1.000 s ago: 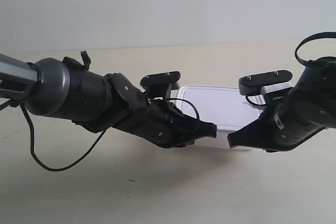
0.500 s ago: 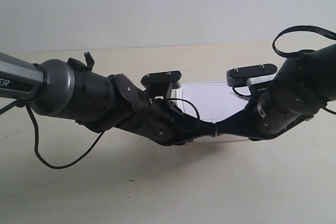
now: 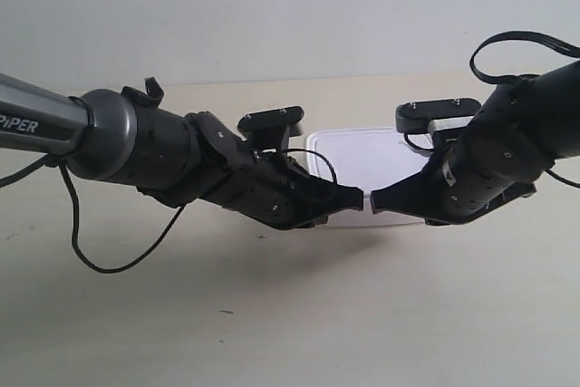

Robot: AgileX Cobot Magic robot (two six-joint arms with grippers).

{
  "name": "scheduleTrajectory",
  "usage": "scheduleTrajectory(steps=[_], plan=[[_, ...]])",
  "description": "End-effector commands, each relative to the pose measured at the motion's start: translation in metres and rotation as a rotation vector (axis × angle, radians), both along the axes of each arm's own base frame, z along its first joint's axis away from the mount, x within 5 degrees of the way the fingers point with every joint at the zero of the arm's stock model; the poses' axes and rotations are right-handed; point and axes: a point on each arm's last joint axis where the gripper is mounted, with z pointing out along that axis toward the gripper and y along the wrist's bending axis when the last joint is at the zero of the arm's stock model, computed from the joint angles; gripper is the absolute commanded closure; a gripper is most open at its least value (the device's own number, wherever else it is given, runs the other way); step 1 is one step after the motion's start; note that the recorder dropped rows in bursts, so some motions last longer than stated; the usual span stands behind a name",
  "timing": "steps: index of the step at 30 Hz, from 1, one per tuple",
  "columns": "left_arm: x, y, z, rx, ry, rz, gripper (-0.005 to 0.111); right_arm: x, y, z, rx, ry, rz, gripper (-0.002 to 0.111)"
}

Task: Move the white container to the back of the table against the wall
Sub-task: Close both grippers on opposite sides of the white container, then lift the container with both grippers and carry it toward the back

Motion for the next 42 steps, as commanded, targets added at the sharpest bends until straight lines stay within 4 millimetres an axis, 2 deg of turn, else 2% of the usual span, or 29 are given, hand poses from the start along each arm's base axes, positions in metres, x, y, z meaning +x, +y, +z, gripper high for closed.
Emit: scheduleTrajectory(steps=[1,8,16,22,25,28,32,34,36,42], plan=[[0.01,-0.007,0.004,-0.018,-0.025,-0.004,0.107,0.003,0.0,-0.006,0.007,0.003,0.006,0.108],[0.022,-0.009,-0.001,-0.027,-0.023,0.0,0.107,0.015,-0.003,-0.003,0.023,-0.024,-0.015,0.108],[0.03,0.001,0.0,-0.02,-0.048,0.044,0.107,0.029,-0.017,-0.012,0.001,0.003,-0.073,0.108],[0.038,0.01,0.0,-0.015,-0.064,0.078,0.107,0.042,-0.012,-0.003,0.022,-0.044,-0.071,0.108],[0.048,0.011,-0.002,-0.025,-0.065,0.086,0.107,0.052,-0.009,-0.002,0.007,-0.05,-0.059,0.108],[0.048,0.007,-0.001,-0.051,-0.022,0.036,0.107,0.059,-0.007,-0.007,0.007,-0.037,-0.065,0.108],[0.027,-0.006,0.016,-0.112,0.099,-0.082,0.107,0.064,-0.004,-0.005,0.031,-0.065,-0.056,0.108],[0.022,-0.019,0.022,-0.104,0.038,-0.076,0.107,0.065,-0.003,-0.006,0.035,-0.069,-0.053,0.108],[0.028,-0.021,0.02,-0.074,-0.058,-0.005,0.107,0.066,-0.003,-0.008,0.033,-0.064,-0.054,0.108],[0.036,-0.023,0.008,-0.048,-0.081,0.005,0.107,0.069,-0.003,-0.012,0.01,-0.045,-0.059,0.108]])
